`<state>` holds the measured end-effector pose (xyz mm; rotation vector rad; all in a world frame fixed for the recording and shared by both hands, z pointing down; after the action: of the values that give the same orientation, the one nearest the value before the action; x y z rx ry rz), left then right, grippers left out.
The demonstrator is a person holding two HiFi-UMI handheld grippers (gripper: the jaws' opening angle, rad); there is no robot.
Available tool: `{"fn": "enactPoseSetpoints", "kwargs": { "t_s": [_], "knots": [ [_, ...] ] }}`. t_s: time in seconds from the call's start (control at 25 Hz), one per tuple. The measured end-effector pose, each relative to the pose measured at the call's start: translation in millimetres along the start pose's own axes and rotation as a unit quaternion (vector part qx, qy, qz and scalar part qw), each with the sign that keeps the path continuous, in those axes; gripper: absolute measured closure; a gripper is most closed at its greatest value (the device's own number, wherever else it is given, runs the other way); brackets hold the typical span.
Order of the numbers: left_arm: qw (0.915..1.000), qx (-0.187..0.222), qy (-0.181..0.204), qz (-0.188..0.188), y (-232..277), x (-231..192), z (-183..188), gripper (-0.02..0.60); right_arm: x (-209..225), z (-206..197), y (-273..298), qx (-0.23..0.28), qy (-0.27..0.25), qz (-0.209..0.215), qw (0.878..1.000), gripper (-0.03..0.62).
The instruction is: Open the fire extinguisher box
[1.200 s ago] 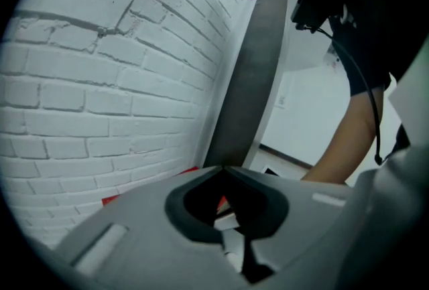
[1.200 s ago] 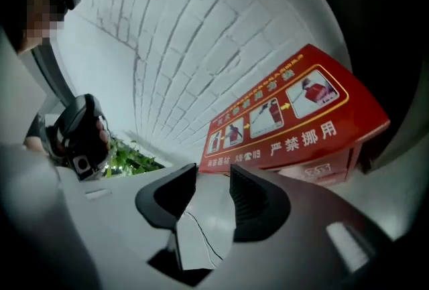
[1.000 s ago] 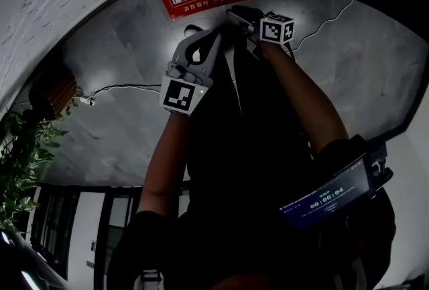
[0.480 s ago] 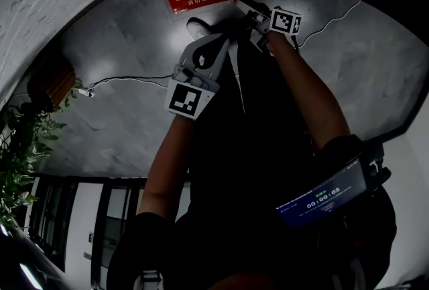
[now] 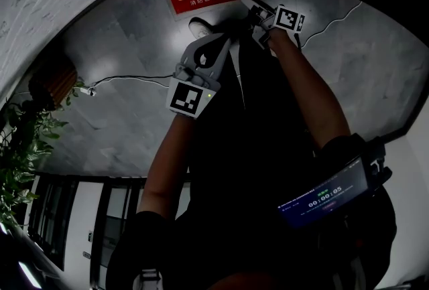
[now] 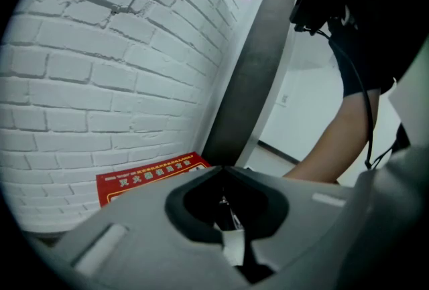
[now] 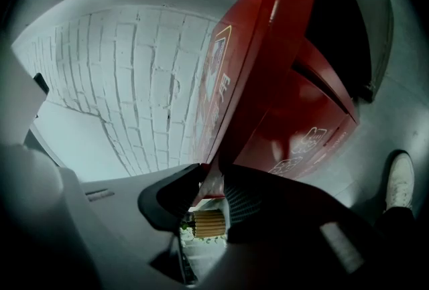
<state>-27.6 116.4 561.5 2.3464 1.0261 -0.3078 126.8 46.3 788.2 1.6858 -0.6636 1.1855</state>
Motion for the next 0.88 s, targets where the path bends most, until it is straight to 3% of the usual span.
{"fn": "enactPoseSetpoints", "kwargs": {
  "t_s": [0.32,0.64,0.88],
  "knots": [
    [0.9995,0.023,0.023,0.005,-10.7,3.7,38.1,0.58,-48.5,9.9,-20.1,0.006,0.015,0.036,0.999,0.49],
    [0.9972,0.047,0.055,0.02,-28.1,-3.4,70.8,0.58,-112.5,50.3,-14.1,0.005,-0.052,0.088,0.995,0.493],
    [0.9948,0.069,0.068,0.031,-34.9,-18.0,89.1,0.58,-156.7,95.5,9.2,0.024,-0.078,0.098,0.992,0.507]
  ]
}}
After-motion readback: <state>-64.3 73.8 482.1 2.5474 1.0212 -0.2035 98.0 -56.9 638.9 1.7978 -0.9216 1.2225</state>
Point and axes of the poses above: the fingertips, and each gripper's own axes: y forward along the fingers, x to its right, z out of its top, the point moved 7 cm from there along -y, backward along the fingers, and after that the axes turned 4 degrees about -z, right-handed, at the moved point
